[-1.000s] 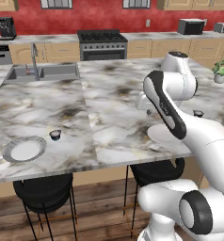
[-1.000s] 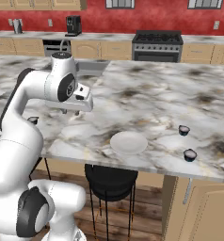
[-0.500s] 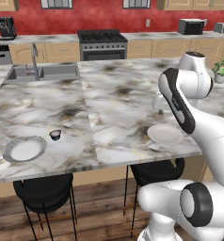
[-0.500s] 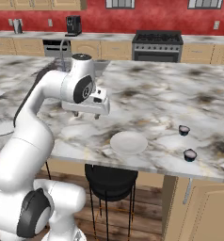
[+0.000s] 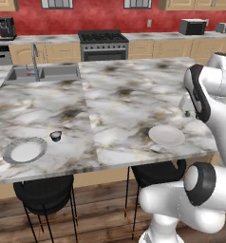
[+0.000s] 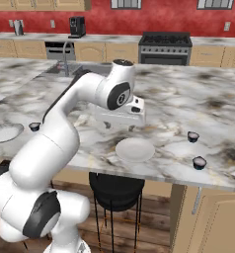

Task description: Place two yogurt containers on each plate.

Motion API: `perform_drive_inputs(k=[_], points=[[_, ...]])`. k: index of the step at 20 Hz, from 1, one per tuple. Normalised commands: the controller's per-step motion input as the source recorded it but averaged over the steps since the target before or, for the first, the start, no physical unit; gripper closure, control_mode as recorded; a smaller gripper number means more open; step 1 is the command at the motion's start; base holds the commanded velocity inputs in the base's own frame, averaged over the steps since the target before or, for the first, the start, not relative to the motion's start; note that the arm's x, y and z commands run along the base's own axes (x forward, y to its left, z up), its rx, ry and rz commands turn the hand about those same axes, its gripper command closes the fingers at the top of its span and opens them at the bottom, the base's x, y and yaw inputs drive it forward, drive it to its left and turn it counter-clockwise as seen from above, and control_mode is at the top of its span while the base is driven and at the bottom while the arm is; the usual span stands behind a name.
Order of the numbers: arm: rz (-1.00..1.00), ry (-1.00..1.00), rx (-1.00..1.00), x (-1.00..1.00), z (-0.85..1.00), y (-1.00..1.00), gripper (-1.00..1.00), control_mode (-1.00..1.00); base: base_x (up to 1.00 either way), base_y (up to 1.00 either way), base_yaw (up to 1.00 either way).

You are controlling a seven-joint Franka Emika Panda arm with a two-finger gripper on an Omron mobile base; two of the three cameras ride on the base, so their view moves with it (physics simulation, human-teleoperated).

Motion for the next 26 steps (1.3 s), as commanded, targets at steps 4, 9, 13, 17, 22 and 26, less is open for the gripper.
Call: perform_drive_inputs(k=[4,9,13,17,22,26], points=[[0.0,0.11,0.0,0.0,-0.18,-0.86,-1.0,-1.0,0.0,0.0,0.0],[0.0,0.11,0.0,0.0,-0.22,-0.75,-1.0,-1.0,0.0,0.0,0.0],[0.0,0.09,-0.01,0.0,-0.33,-0.57,-1.0,-1.0,0.0,0.0,0.0],[0.0,0.06,-0.05,0.0,-0.44,-0.42,-1.0,-1.0,0.0,0.0,0.0],[-0.01,0.02,-0.02,0.05,-0.27,-0.27,-1.0,-1.0,0.0,0.0,0.0],[-0.05,0.0,0.0,0.06,-0.19,-0.24,-1.0,-1.0,0.0,0.0,0.0]])
